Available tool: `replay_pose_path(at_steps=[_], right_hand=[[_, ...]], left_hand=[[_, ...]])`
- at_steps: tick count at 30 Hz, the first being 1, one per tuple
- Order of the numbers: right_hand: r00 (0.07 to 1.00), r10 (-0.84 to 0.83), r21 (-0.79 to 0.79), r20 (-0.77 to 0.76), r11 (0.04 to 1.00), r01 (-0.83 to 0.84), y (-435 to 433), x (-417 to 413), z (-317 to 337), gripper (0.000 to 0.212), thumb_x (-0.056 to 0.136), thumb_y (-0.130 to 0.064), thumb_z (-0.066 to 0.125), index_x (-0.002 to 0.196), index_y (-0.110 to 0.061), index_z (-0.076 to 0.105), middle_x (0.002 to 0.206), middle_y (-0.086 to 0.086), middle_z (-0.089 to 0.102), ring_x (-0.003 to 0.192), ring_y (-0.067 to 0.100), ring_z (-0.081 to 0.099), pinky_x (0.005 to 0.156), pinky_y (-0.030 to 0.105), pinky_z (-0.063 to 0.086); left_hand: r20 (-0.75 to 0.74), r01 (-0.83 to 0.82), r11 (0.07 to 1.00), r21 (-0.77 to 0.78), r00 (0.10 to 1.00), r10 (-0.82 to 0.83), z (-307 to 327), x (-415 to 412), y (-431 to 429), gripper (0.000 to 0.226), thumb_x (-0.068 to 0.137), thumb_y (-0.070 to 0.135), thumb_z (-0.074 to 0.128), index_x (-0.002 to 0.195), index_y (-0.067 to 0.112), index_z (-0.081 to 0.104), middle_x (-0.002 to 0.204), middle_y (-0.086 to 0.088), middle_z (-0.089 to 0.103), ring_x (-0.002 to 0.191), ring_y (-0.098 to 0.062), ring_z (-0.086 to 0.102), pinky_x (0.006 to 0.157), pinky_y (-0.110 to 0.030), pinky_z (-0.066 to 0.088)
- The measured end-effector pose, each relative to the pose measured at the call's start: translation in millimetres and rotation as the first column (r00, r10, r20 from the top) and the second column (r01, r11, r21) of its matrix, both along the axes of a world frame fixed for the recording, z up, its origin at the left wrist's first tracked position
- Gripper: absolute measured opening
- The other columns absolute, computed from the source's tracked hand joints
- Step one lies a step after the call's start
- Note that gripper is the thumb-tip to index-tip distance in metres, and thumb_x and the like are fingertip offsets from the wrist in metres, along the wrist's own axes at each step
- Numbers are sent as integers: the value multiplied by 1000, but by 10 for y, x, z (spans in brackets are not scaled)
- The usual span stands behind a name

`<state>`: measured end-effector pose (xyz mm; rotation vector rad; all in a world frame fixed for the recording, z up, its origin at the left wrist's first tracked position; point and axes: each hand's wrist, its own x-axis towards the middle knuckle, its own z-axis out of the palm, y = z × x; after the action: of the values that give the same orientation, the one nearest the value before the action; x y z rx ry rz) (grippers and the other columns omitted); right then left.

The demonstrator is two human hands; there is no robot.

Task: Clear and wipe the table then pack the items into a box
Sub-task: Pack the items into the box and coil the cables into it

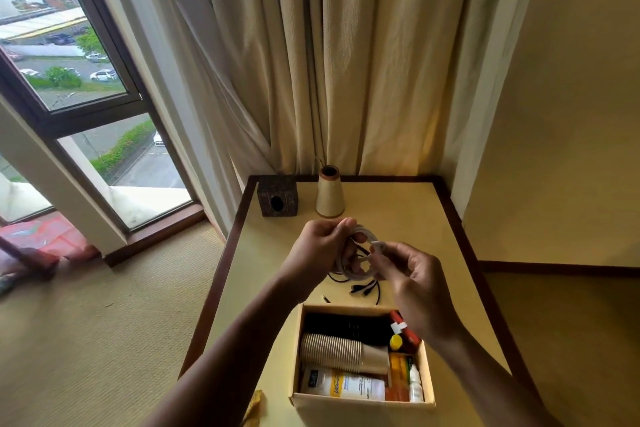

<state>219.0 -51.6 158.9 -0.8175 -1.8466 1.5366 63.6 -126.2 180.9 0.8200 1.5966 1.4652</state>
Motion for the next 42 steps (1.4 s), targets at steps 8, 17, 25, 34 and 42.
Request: replay_pose_path(at_steps=[8,17,25,34,42], right_hand=[[999,24,-88,28,996,-21,99,101,-89,17,101,-19,54,107,-17,71,93,-1,77,90,12,72,81,26,58],[988,152,-582,-37,800,-145,241,215,-137,24,102,-11,51,105,-4,75,91,12,74,92,28,68,96,43,46],[852,211,-106,480,977,-182,310,461,-658,20,103,-23,54,100,-26,74,95,-5,76,91,14,72,67,17,53],[476,173,206,862,738,-643,300,627,-1112,30,99,-6,45,110,-15,71,116,-4,54,120,24,53,87,33,49],[322,158,184,934,560,-808,290,500,-1181,37,94,6,47,120,-7,70,130,11,59,131,26,49,99,38,51]], left_hand=[[-250,112,993,40,963,-99,-204,-78,5,17,102,16,58,92,11,71,82,-16,69,77,-29,65,74,-44,56],[-101,-102,993,67,989,109,-614,273,6,21,105,16,54,95,6,70,78,-8,67,68,-16,61,59,-26,52],[-29,-114,979,-166,993,111,-1079,823,-203,20,106,25,54,103,13,69,88,-1,76,82,-10,74,68,-24,58],[-822,71,888,-454,351,-449,-1781,737,-481,26,101,31,54,126,29,59,123,4,54,109,-18,45,92,-37,43],[-799,-17,814,-581,203,-566,-1929,548,-459,67,94,29,61,154,29,30,140,-7,49,123,-29,50,97,-45,43]])
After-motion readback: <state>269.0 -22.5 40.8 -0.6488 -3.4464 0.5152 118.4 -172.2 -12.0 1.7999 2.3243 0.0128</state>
